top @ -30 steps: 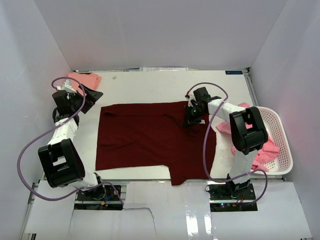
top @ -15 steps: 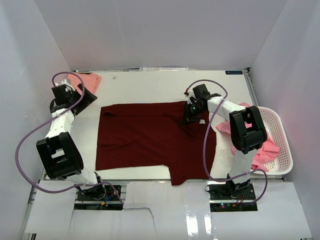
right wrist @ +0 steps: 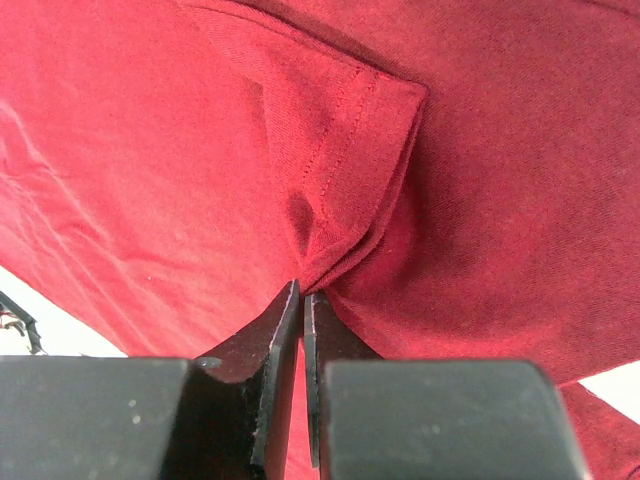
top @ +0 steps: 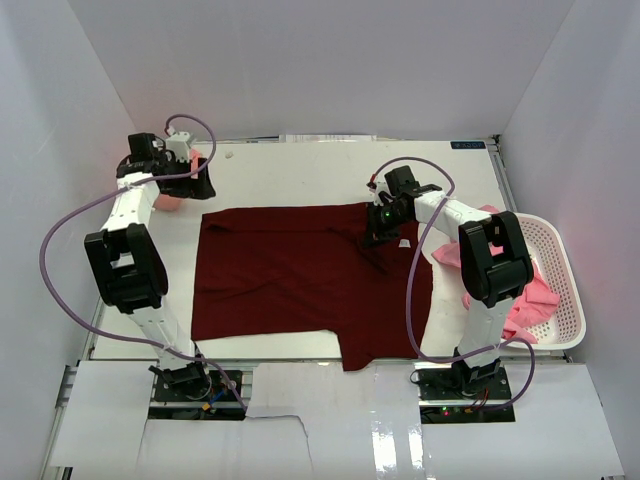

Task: Fold and stack the t-shirts
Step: Fold the flattened tshirt in 1/3 of the way

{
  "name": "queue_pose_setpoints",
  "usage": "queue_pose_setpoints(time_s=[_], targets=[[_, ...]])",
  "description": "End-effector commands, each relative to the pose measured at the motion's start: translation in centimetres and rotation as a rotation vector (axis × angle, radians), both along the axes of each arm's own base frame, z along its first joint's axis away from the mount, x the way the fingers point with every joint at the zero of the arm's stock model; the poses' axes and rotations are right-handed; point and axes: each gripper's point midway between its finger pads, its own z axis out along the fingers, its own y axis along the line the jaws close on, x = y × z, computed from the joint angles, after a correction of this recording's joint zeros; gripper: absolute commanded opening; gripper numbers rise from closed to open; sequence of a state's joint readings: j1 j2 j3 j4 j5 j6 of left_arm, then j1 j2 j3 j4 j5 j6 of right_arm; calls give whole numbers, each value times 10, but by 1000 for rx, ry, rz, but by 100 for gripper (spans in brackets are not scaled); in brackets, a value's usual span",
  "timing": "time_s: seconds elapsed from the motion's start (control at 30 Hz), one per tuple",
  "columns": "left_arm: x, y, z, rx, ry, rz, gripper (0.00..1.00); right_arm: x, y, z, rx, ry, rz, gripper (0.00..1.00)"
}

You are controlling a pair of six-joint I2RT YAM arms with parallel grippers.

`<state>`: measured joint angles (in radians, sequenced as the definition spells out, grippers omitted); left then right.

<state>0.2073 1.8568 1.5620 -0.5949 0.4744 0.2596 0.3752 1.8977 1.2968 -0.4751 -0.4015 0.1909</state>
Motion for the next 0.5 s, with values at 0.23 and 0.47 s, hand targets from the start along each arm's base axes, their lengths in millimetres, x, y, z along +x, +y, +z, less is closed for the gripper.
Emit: queue_pose_setpoints(time_s=[0.23,0.47], targets=[[-61,-40,-14,151,11,-403,86,-1,8,10,41,-2,8,11],[-68,-41,-43,220,49,-442,80,-4,9,6,51,13,10,11]])
